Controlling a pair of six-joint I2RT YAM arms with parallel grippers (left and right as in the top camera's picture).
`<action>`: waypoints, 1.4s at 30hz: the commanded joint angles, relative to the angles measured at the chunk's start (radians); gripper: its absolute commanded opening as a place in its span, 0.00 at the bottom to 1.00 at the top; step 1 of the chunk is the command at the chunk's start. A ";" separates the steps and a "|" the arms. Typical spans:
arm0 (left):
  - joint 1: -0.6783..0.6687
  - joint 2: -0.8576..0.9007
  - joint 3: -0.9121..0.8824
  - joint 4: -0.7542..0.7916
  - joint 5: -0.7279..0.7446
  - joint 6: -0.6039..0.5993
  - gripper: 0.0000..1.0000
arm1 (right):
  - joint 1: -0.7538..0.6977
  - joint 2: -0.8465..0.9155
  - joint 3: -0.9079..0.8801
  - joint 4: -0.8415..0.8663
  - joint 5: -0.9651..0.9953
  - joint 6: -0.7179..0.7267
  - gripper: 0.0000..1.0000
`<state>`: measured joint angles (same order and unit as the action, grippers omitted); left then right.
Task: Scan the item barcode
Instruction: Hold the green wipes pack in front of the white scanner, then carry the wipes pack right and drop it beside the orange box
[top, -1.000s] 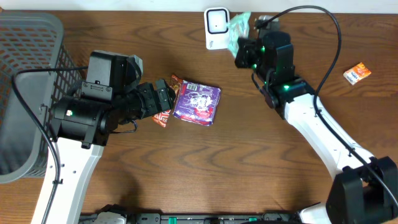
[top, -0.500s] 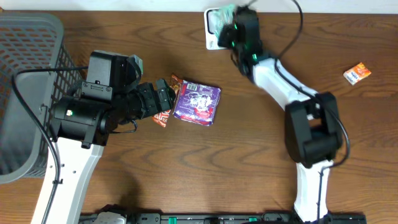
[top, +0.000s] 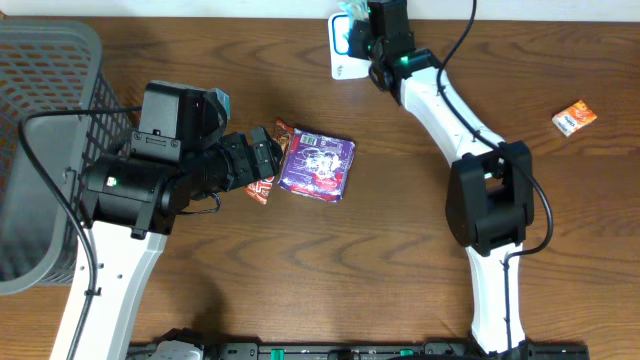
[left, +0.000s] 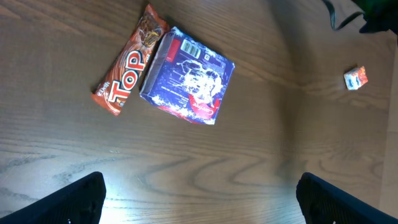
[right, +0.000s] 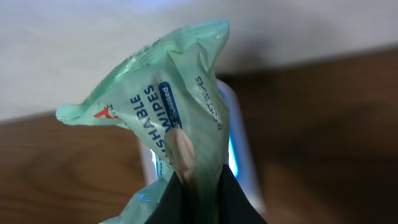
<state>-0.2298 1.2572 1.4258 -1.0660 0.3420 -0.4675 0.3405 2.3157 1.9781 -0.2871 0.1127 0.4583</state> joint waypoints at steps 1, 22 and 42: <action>0.004 0.003 0.011 0.000 0.005 0.006 0.98 | -0.095 -0.084 0.021 -0.118 0.179 -0.032 0.01; 0.004 0.003 0.011 0.000 0.005 0.006 0.98 | -0.591 -0.061 0.022 -0.598 -0.032 -0.265 0.99; 0.004 0.003 0.011 0.000 0.005 0.006 0.98 | -0.187 -0.165 0.014 -0.975 -0.682 -0.265 0.99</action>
<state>-0.2298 1.2575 1.4258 -1.0660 0.3416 -0.4675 0.0612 2.1136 1.9926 -1.2251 -0.5880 0.1997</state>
